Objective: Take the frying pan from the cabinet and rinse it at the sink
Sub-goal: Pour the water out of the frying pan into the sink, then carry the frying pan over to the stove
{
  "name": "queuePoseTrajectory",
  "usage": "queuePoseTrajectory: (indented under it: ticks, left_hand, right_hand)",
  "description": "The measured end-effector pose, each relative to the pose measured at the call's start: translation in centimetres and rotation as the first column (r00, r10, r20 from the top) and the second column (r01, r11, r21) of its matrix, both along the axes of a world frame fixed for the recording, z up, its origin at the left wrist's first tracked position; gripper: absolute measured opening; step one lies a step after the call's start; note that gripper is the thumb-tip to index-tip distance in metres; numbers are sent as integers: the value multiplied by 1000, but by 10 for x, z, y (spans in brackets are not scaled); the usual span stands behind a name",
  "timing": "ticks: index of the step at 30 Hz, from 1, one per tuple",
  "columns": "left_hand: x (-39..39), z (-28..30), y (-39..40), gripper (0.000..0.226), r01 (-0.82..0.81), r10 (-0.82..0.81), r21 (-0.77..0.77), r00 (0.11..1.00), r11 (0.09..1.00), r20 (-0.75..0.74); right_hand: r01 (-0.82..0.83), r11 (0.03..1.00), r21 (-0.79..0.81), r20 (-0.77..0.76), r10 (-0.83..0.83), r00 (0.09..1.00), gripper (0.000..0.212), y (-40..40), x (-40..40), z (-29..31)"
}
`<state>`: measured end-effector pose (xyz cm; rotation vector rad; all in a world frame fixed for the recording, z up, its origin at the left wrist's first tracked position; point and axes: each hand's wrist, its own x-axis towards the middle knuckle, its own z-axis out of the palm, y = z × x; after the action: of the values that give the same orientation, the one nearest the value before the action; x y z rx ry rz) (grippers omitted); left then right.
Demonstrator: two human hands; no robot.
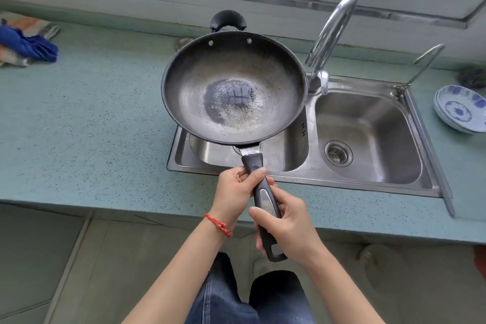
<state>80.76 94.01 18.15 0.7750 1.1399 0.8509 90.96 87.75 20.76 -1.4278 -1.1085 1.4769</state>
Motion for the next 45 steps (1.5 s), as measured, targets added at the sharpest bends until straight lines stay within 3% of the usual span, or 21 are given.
queuePoseTrajectory:
  ticks: [4,10,20,35,40,45]
  left_hand:
    - [11,4,-10,26,-86,87,13,996,996,-22]
    - [35,11,-36,19,-274,274,3,962,962,1]
    - [41,20,-97,24,-594,594,2,804,804,42]
    - [-70,22,-255,22,-876,876,58,481,479,34]
    - [-127,21,-325,22,-925,924,44,380,378,40]
    - [-177,25,-379,21,-965,963,28,261,260,73]
  right_hand:
    - [-54,998,8,-18,55,998,15,-2,13,-2]
    - [-186,982,38,-55,188,981,10,-12,38,2]
    - [-479,875,61,-54,483,874,12,-38,49,8]
    - [-818,572,68,102,811,576,24,-145,-71,9]
    - [-876,479,63,66,873,482,29,-206,-131,14]
    - [-913,400,79,49,913,405,21,-253,-189,18]
